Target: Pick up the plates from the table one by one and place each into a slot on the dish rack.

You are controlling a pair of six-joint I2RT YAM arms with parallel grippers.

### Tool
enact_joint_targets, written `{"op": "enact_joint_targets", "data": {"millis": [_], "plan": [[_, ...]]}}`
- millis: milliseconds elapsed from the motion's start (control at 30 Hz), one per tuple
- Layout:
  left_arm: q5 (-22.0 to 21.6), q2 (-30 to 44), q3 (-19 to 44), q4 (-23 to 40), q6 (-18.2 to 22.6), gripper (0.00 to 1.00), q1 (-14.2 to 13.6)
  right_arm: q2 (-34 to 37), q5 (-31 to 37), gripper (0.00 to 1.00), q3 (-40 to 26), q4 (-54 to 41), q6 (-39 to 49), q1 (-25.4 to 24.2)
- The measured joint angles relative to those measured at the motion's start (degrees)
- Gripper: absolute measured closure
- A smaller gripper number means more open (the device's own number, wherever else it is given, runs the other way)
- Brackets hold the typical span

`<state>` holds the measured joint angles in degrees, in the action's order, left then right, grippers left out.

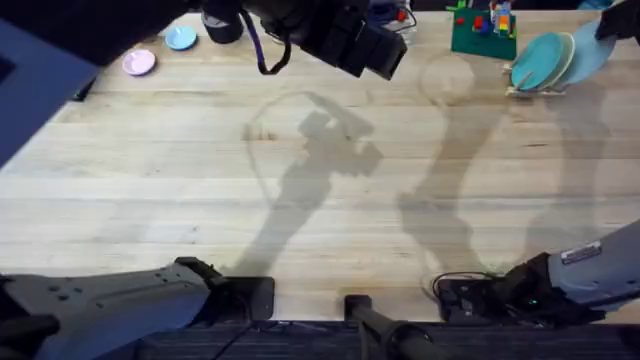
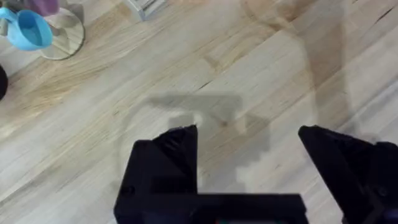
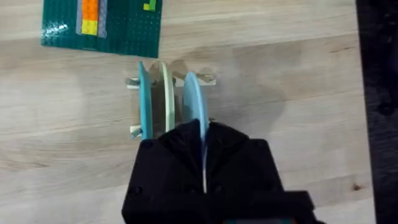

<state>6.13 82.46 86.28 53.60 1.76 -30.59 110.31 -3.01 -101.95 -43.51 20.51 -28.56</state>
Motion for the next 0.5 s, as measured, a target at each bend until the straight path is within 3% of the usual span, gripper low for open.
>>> {"op": "enact_joint_targets", "data": {"millis": [500], "plan": [[0.0, 0.0, 0.0, 0.0, 0.0, 0.006, 0.0, 2.0, 0.0, 0.972, 0.0, -0.1, -0.4, 0.2]]}}
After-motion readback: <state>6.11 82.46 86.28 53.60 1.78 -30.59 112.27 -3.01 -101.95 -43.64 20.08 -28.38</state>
